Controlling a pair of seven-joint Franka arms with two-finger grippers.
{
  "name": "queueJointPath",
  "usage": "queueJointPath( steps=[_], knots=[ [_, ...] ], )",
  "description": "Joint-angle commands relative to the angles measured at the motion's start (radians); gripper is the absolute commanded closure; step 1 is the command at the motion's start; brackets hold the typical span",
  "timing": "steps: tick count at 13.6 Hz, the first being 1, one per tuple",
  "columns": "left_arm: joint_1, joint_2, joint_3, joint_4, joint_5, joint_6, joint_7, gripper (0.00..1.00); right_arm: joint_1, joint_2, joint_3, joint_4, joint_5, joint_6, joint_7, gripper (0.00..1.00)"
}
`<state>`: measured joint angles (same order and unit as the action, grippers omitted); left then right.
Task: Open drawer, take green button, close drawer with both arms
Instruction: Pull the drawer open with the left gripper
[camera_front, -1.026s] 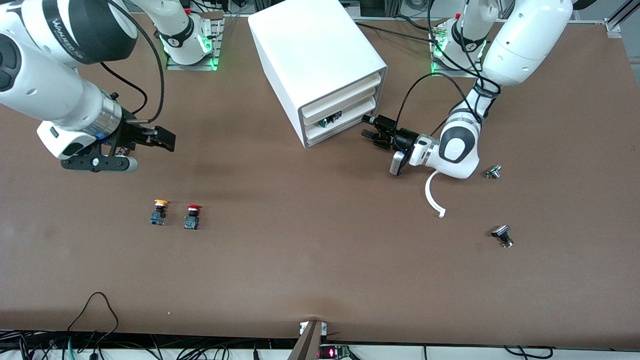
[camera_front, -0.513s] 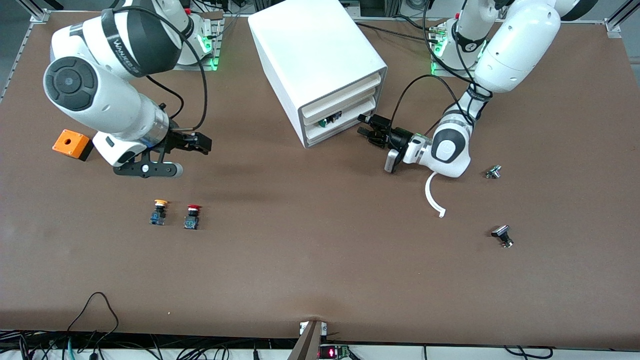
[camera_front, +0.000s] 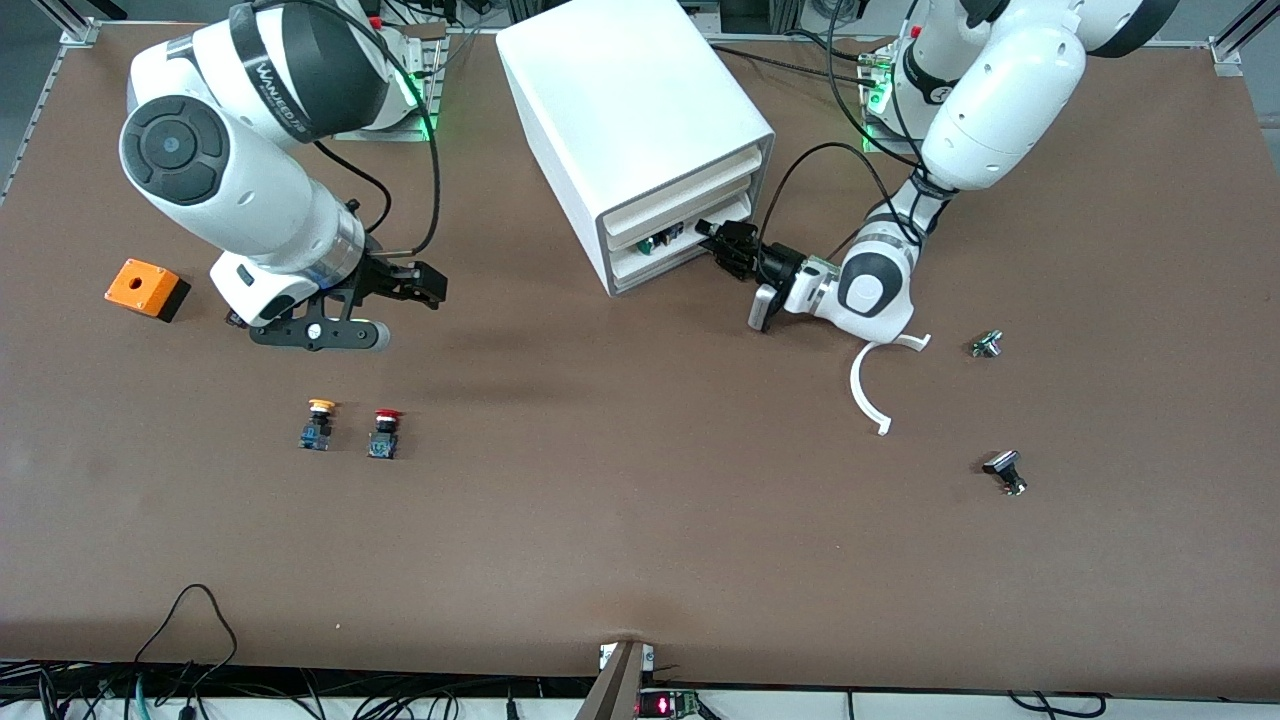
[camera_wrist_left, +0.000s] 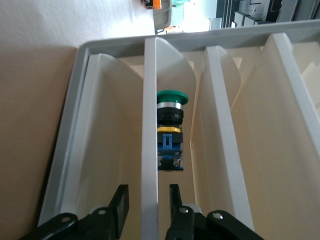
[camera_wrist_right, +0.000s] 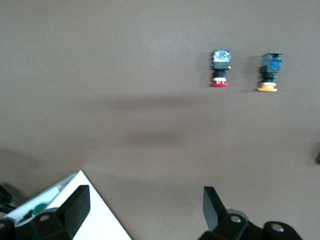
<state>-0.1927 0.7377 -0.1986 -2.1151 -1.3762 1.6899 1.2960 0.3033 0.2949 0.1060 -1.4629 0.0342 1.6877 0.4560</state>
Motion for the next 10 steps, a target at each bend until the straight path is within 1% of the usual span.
queueJointPath(
  steps=[1,2,4,6,8,10],
  knots=[
    [-0.005,-0.004,0.001,-0.016,-0.030,0.008,0.043,0.92,0.013,0.038,-0.003,0.065,0.010,0.029,0.036,0.00],
    [0.001,-0.006,0.002,-0.011,-0.030,0.008,0.040,1.00,0.013,0.039,-0.003,0.065,0.012,0.050,0.042,0.00],
    [0.015,-0.008,0.011,-0.002,-0.020,0.007,0.028,1.00,0.034,0.046,-0.003,0.069,0.009,0.081,0.047,0.01],
    [0.030,-0.006,0.021,0.033,-0.018,0.007,-0.003,1.00,0.048,0.058,-0.003,0.076,0.010,0.095,0.075,0.00],
    [0.039,-0.004,0.031,0.078,-0.017,0.007,-0.070,1.00,0.069,0.082,-0.003,0.117,0.009,0.095,0.105,0.00],
    [0.039,0.000,0.065,0.136,-0.015,0.007,-0.128,1.00,0.076,0.108,-0.003,0.160,0.009,0.096,0.119,0.00]
  ],
)
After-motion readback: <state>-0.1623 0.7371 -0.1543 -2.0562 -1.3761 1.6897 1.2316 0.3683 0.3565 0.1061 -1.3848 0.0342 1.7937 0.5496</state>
